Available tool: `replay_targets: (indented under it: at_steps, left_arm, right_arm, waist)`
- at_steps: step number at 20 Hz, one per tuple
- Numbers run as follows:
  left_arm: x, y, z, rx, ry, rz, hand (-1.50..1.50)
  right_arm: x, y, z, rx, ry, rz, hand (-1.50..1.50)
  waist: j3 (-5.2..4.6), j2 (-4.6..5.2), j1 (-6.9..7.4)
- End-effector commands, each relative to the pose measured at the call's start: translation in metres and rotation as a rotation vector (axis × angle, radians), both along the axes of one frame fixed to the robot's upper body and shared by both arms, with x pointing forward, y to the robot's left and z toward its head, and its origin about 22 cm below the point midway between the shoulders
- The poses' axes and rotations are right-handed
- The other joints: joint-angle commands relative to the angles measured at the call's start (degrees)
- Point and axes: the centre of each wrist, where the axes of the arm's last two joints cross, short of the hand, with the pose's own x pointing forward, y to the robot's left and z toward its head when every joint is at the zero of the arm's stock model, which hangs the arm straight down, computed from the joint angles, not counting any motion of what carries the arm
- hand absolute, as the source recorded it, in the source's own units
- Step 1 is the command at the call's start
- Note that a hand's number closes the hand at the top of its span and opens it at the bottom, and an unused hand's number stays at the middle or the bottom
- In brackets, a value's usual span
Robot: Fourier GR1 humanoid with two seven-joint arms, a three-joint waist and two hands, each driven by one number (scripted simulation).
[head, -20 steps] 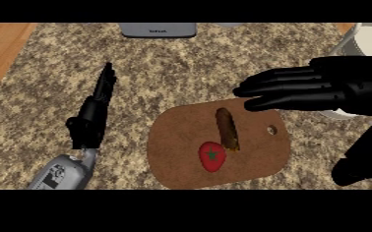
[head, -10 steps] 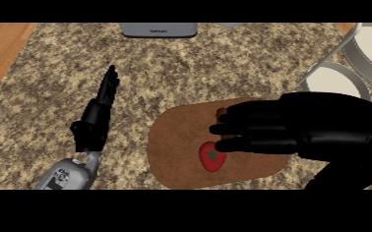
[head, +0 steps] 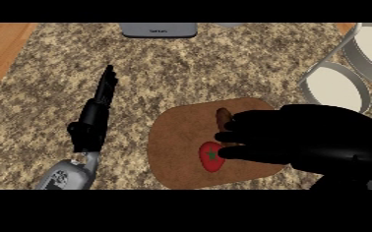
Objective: Pick the tomato from the cutting board and place it in the tiered basket
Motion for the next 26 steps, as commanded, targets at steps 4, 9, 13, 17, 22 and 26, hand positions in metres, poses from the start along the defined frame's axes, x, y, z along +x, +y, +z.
replay_targets:
  at_steps: [4,9,13,17,22,26]
  left_arm:
    - [0.014,-0.009,-0.006,-0.002,0.004,0.009,0.0]
    - [0.008,-0.006,0.009,0.004,0.009,-0.002,0.0]
    - [0.014,-0.005,-0.002,-0.003,0.012,0.014,0.0]
    - [0.01,-0.005,0.002,-0.003,0.014,-0.004,0.0]
    - [-0.003,0.011,0.001,-0.005,0.012,-0.011,0.0]
    - [0.009,0.004,0.001,0.004,0.016,-0.009,0.0]
  right_arm:
    - [-0.011,-0.008,-0.013,-0.076,-0.046,0.049,-1.5]
    - [0.005,-0.003,-0.006,-0.081,-0.109,0.036,-1.5]
    - [0.012,-0.012,-0.012,-0.107,-0.135,0.075,-1.5]
    - [0.005,0.02,-0.031,-0.088,-0.21,0.144,-1.5]
    - [0.007,0.014,-0.067,-0.042,-0.236,0.107,-1.5]
    - [0.033,0.014,-0.046,-0.068,-0.251,0.018,-1.5]
  waist:
    - [0.02,0.07,-0.33]
    - [0.01,-0.01,0.0]
    - [0.01,0.12,-0.06]
    - [0.0,0.05,0.24]
    - [0.0,-0.02,0.07]
    - [-0.03,0.01,-0.02]
